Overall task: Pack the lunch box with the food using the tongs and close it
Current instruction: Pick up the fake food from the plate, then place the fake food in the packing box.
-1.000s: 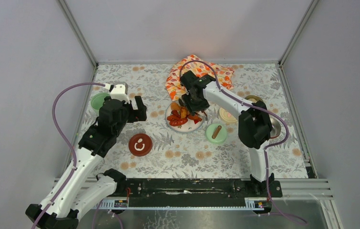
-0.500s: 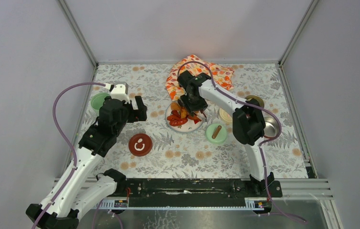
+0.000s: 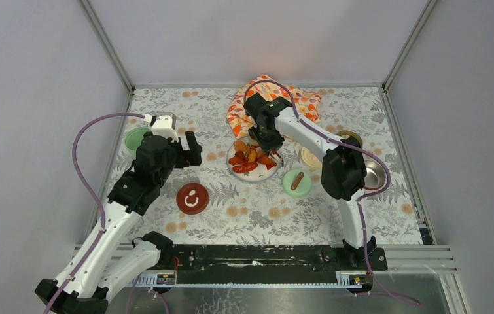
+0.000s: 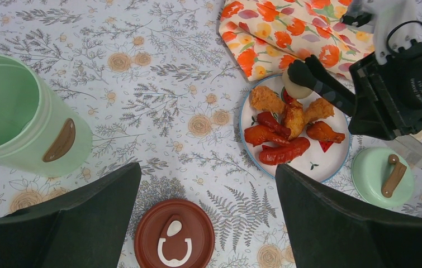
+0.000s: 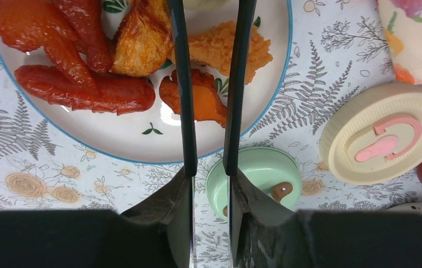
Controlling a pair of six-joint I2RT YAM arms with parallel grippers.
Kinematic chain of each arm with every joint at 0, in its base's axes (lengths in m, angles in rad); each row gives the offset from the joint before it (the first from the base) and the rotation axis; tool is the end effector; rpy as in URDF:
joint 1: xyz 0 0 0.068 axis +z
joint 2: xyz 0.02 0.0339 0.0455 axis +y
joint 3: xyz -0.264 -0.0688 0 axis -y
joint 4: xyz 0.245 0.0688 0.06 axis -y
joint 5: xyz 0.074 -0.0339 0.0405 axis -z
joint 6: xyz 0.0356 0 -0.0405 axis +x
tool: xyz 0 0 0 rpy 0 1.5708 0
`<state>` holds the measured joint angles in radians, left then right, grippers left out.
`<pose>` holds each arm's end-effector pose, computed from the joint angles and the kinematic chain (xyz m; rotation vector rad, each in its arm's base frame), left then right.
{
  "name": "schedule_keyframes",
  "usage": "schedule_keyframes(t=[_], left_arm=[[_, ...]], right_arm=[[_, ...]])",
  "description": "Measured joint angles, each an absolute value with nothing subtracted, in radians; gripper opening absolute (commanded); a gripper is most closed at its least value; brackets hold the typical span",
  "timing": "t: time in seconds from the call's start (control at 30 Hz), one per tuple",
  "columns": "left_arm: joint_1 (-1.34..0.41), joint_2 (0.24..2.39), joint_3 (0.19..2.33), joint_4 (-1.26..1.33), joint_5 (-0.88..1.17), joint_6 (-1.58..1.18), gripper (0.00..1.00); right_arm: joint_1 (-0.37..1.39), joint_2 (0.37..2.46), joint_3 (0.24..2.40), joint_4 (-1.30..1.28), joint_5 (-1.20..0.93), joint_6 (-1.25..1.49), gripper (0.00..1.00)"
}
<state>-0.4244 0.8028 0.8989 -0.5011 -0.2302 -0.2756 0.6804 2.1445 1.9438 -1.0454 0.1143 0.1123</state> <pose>0.1624 -0.0645 0.3438 -0.0033 1.9717 -0.2310 0.3525 0.2801 0.2415 -0.7591 2.6936 0.0293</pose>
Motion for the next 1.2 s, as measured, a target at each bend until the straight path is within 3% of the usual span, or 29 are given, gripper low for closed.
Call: schedule_keyframes(t=[0.43, 0.8, 1.2], left_arm=[[-0.424, 0.802, 0.899, -0.501, -0.231, -0.276, 0.98], [-0.424, 0.802, 0.899, -0.501, -0.229, -0.276, 0.98], [-0.424, 0.801, 0.899, -0.501, -0.223, -0.276, 0.98]], right_arm=[[0.646, 1.865, 1.791, -1.018, 0.176, 0.128, 0.27], [0.379, 1.6, 1.521, -0.992, 0.279, 0.166, 0.29], [0.176, 1.549, 1.341, -0.923, 0.295, 0.216, 0.31]])
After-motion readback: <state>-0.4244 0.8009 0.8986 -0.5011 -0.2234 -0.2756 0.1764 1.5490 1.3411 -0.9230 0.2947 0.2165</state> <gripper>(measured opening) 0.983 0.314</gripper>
